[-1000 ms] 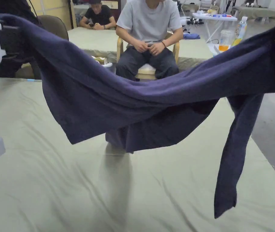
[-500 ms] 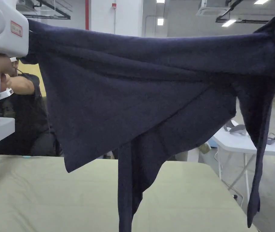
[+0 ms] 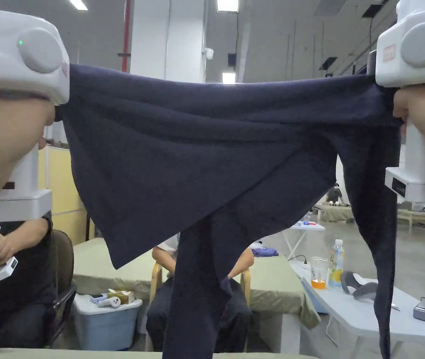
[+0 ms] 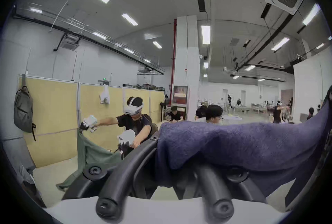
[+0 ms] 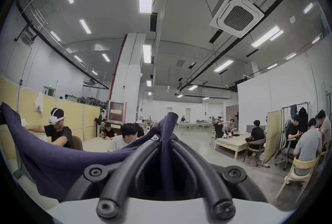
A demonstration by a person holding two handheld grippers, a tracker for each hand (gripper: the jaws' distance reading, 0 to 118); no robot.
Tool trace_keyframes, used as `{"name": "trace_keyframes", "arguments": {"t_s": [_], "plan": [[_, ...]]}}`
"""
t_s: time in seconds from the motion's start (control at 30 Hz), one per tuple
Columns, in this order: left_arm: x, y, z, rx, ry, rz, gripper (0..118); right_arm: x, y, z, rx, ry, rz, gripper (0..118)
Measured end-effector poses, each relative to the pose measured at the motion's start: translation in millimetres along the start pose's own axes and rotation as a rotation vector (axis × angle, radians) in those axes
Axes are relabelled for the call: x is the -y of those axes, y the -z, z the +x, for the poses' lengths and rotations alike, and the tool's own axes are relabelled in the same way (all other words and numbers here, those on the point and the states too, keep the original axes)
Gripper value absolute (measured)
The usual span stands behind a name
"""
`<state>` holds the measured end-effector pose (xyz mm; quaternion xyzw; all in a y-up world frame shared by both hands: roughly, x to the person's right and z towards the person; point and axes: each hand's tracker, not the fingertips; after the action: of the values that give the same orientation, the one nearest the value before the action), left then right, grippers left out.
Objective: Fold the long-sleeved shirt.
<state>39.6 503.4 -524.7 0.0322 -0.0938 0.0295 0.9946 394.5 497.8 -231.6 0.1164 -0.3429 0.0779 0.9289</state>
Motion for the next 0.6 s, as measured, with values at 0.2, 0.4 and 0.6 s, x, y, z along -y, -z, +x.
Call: {"name": "trace_keyframes", "arguments": {"t_s": [0.2, 0.4, 0.6], "plan": [[-6, 60, 16, 0.018, -0.051, 0.02, 9, -18, 96, -29, 0.018, -0.047, -0.028, 14], [72, 66, 30, 0.04, 0.011, 0.006, 9, 74, 163, -60, -0.009, -0.064, -0.031, 14], [219, 37, 21, 0.095, 0.141, -0.163, 9, 206, 120, -50, -0.11, 0.019, -0.232, 14]]}}
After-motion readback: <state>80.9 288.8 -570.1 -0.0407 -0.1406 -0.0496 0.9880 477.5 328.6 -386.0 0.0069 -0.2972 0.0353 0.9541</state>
